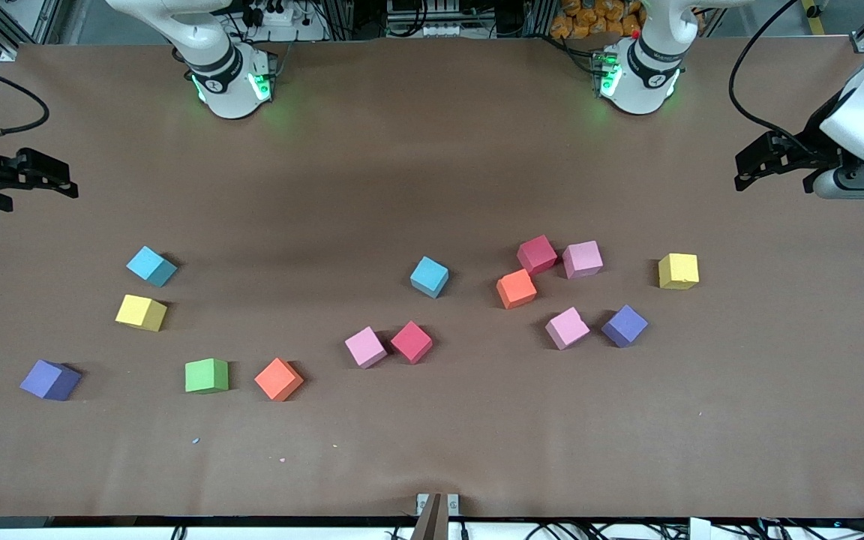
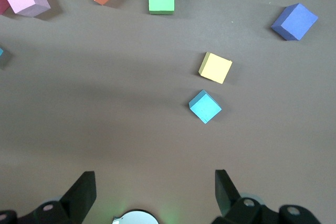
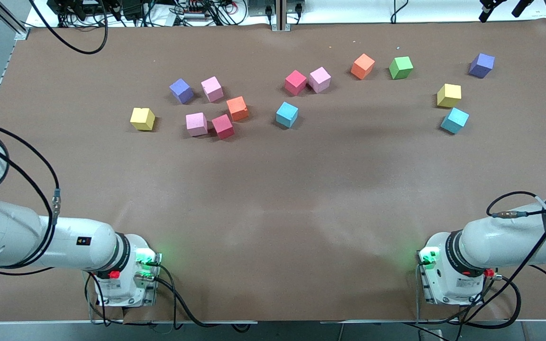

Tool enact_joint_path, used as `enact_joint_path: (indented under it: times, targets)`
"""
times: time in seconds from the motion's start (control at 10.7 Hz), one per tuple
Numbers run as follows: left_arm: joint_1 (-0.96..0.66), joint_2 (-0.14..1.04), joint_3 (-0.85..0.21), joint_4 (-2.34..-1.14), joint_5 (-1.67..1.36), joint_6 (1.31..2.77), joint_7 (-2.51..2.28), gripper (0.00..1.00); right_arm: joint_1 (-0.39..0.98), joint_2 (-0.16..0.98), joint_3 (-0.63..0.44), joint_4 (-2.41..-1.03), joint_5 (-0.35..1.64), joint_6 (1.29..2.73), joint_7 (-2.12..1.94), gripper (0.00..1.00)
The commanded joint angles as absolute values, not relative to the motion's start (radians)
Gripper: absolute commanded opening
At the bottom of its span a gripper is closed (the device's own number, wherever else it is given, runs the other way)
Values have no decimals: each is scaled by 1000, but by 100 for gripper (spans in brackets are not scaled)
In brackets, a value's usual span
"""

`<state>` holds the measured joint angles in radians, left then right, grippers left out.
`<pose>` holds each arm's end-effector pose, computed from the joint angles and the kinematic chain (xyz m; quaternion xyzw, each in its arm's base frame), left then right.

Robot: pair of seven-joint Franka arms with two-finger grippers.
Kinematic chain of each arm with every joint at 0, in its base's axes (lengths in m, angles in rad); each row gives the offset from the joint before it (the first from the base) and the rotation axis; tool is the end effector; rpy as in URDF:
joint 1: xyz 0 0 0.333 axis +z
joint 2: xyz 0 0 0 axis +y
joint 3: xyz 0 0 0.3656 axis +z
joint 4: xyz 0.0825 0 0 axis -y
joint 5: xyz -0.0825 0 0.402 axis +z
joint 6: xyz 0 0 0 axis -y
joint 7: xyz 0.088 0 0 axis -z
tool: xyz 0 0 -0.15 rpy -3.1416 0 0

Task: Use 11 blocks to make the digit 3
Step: 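Reach the left gripper toward the cyan block mid-table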

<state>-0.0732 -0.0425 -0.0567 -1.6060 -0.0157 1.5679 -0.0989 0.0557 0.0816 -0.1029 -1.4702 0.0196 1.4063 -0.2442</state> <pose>0.5519 -0.0752 0.6376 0.9999 -0.0155 0.0014 0.0069 0.5772 -0.0215 0.6198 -0.9924 -0.0988 0.0709 0.0160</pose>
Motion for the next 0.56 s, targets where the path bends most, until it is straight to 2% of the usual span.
enact_joint_path:
  times: [0.0, 0.47]
  targets:
    - [-81, -40, -51, -1586, 6, 1560, -100, 100, 40, 72, -91, -1463, 20, 1393, -242, 100]
    - [-106, -5, -52, -1604, 8, 1577, -31, 100, 38, 72, -92, -1463, 20, 1393, -242, 100]
